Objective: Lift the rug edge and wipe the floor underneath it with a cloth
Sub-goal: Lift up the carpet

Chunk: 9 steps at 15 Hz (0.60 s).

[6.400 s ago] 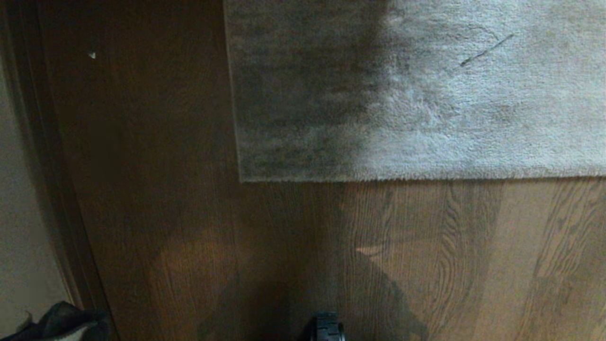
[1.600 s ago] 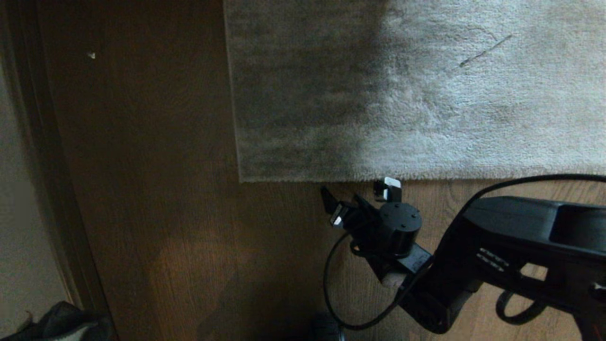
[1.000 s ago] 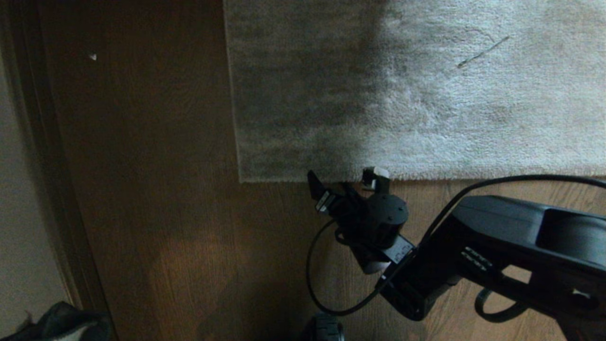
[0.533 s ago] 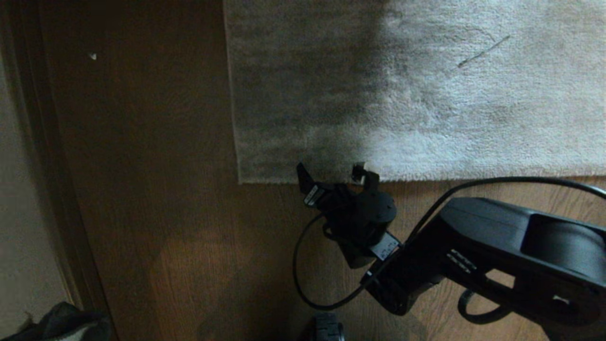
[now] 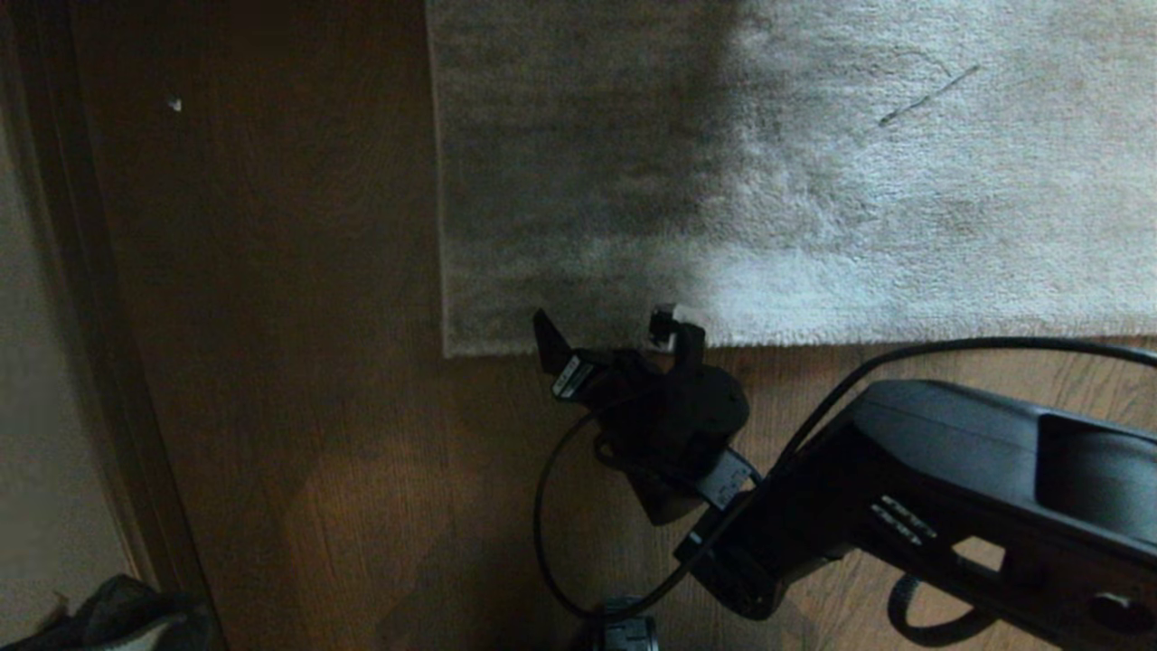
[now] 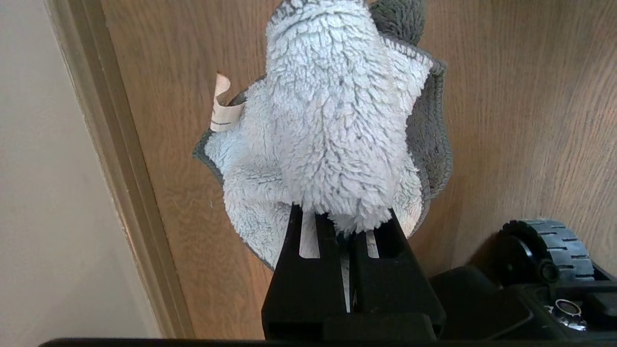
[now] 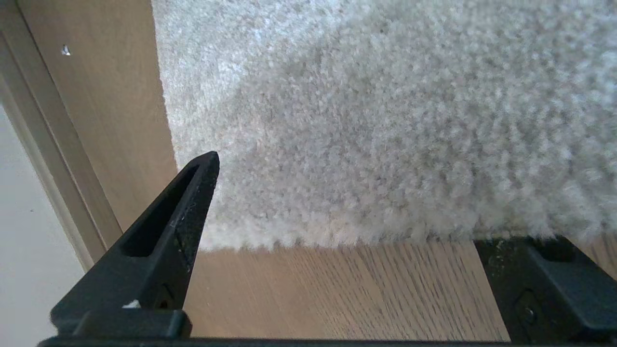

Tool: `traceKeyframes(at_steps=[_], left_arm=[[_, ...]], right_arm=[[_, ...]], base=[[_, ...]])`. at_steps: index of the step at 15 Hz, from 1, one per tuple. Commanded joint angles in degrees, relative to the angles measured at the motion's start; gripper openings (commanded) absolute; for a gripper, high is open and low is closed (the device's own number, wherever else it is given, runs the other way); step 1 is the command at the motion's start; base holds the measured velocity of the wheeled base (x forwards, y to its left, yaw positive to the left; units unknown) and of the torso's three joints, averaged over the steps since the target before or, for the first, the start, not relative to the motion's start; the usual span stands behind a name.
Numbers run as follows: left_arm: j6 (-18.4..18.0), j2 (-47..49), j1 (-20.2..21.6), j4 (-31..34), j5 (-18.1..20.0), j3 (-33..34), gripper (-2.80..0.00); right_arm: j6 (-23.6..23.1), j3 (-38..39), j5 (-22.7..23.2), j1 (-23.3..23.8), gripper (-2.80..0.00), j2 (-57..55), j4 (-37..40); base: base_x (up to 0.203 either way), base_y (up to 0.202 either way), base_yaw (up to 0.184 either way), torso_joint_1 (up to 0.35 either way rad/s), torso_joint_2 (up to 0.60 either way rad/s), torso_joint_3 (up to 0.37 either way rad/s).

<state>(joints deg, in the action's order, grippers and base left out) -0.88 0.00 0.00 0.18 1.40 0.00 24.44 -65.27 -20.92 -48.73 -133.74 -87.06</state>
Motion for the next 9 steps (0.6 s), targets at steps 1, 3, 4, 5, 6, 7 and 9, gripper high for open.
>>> traceKeyframes(at_steps=[1,3,4,5,6,7,9], left_arm=[[-0.05,0.00,0.00,-0.01,0.00,0.00,-2.80],[0.00,0.00,0.00,-0.01,0.00,0.00,-2.80],[0.00,0.00,0.00,-0.01,0.00,0.00,-2.80],[0.00,0.00,0.00,-0.01,0.00,0.00,-2.80],[0.00,0.00,0.00,-0.01,0.00,0.00,-2.80],[0.00,0.00,0.00,-0.01,0.00,0.00,-2.80],[-0.08,0.00,0.00,-0.01,0.00,0.00,-2.80]], right_arm=[[0.08,-0.39,-0.17,0.41,0.00,0.24,-2.89],[0.00,-0.69,-0.09,1.13,0.00,0.20,-2.89],[-0.01,-0.91,0.00,1.54,0.00,0.15,-2.89],[-0.01,-0.97,0.00,2.04,0.00,0.08,-2.89],[0.07,-1.09,0.06,2.67,0.00,0.06,-2.89],[0.01,-1.52,0.74,3.24,0.00,0.06,-2.89],[-0.01,-1.79,2.15,4.05,0.00,0.15,-2.89]], base=[[0.000,0.000,0.000,0.000,0.00,0.000],[0.000,0.000,0.000,0.000,0.00,0.000],[0.000,0.000,0.000,0.000,0.00,0.000],[0.000,0.000,0.000,0.000,0.00,0.000],[0.000,0.000,0.000,0.000,0.00,0.000],[0.000,0.000,0.000,0.000,0.00,0.000],[0.000,0.000,0.000,0.000,0.00,0.000]])
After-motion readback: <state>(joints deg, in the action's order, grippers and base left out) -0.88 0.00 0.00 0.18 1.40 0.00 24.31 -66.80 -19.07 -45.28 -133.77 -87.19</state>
